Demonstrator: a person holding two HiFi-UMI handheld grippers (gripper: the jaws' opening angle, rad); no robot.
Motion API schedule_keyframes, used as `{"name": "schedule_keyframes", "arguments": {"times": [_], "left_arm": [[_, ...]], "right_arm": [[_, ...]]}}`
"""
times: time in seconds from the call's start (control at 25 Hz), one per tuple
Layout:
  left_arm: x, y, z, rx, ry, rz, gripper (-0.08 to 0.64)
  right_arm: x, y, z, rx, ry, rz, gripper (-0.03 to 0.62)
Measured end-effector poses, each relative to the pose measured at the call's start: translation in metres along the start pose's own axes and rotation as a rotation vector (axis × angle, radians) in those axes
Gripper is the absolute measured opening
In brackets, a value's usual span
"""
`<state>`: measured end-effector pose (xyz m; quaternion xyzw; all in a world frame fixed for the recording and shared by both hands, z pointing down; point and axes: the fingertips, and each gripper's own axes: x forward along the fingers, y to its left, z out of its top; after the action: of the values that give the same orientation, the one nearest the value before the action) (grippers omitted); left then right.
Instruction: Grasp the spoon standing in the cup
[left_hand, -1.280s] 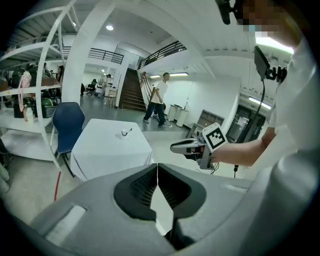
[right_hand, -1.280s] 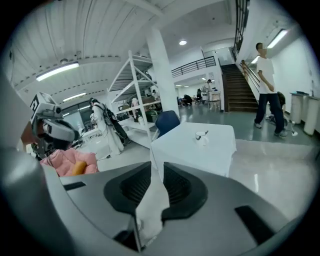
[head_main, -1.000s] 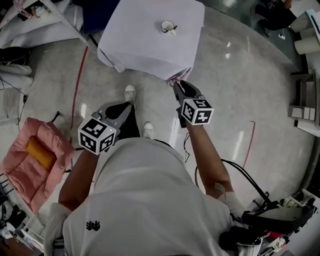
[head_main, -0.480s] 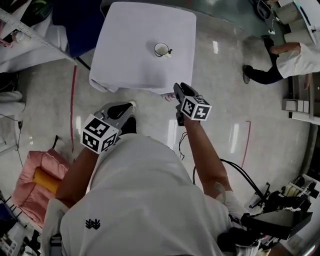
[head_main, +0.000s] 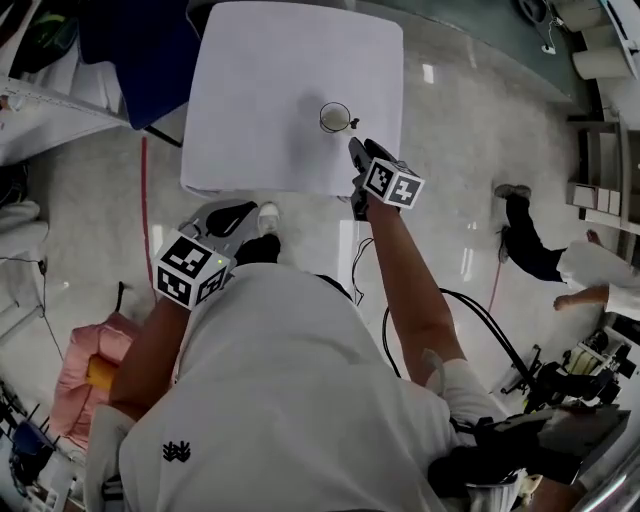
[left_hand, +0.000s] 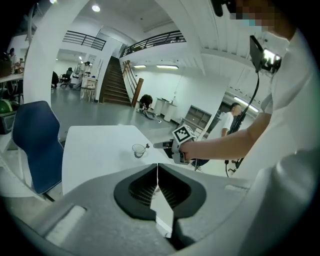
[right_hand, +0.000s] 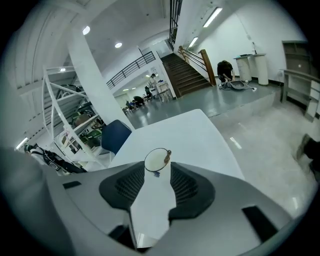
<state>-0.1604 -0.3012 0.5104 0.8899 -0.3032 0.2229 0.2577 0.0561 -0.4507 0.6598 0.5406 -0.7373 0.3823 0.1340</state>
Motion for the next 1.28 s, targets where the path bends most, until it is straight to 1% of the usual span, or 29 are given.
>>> {"name": "schedule_keyframes", "arguments": {"times": [0.16,0.4,0.56,0.64,0.68,0.96,1.12,1.28], "left_arm": [[0.004,0.028,0.000,-0.018,0.011,-0.002,0.012],[0.008,0.050,-0.008,-0.050,0.035,-0.009,0.012],[0.007,0.053,-0.012,-0.062,0.052,-0.019,0.012],[0.006,0.054,-0.014,-0.063,0.058,-0.022,0.012],[0.006,0.055,-0.015,-0.062,0.059,-0.022,0.012],[0.004,0.046,-0.018,-0.057,0.065,-0.030,0.012],[0.005,0.034,-0.018,-0.042,0.060,-0.038,0.012],[0.008,0.014,-0.018,-0.023,0.051,-0.049,0.012]], "right_arm": [[0.034,-0.008,0.007,0.038,0.016,-0.022,0.172],[0.061,-0.017,0.007,0.118,0.008,-0.037,0.166],[0.068,-0.021,0.006,0.148,0.002,-0.051,0.117],[0.070,-0.023,0.007,0.152,-0.005,-0.054,0.072],[0.071,-0.022,0.008,0.154,-0.011,-0.054,0.060],[0.056,-0.021,0.013,0.141,-0.051,-0.052,0.053],[0.038,-0.015,0.022,0.144,-0.092,-0.026,0.052],[0.007,-0.006,0.038,0.146,-0.152,0.013,0.052]]}}
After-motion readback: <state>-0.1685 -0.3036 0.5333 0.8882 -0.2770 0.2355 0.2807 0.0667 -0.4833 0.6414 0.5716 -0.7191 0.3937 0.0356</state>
